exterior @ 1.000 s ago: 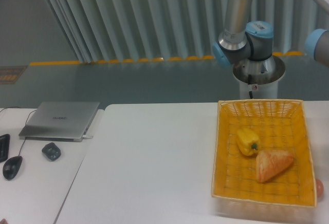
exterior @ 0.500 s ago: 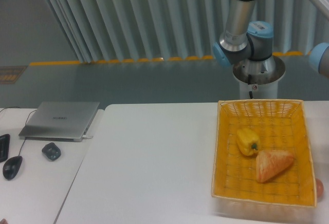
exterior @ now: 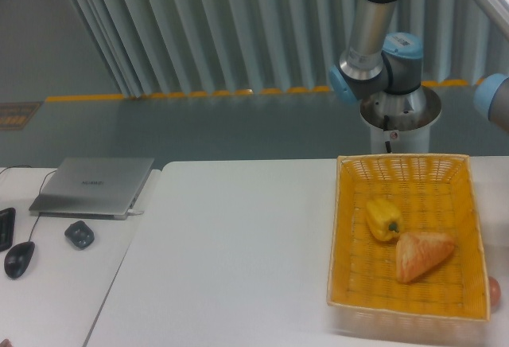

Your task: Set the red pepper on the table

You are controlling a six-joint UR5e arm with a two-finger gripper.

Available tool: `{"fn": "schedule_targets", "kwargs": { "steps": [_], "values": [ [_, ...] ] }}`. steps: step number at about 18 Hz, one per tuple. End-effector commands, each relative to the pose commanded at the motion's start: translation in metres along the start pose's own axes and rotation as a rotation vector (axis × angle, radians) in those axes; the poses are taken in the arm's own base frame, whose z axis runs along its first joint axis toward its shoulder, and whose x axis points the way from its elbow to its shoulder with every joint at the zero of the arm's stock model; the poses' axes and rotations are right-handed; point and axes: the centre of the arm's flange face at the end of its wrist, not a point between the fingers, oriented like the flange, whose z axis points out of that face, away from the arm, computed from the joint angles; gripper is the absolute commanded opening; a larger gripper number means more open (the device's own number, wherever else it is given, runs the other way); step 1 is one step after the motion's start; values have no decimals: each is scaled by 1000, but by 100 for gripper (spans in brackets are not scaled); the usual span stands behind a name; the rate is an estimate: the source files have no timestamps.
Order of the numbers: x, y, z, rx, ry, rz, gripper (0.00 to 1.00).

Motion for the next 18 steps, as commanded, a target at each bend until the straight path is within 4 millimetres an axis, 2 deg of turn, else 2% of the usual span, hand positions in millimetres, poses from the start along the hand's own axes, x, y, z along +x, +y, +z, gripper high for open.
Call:
{"fn": "schedule_targets", "kwargs": {
  "steps": [1, 2, 11, 13, 14, 18],
  "values": [
    [0, 0, 0, 1, 0, 0, 89],
    [0, 0, 0, 0, 0, -1, 100],
    [1, -1, -1, 0, -2, -6, 100],
    [1, -5, -8, 36, -21, -9, 100],
    [-2, -11, -23, 119, -63, -49, 100],
    [-6, -21, -35, 102, -83, -34, 100]
  ]
}}
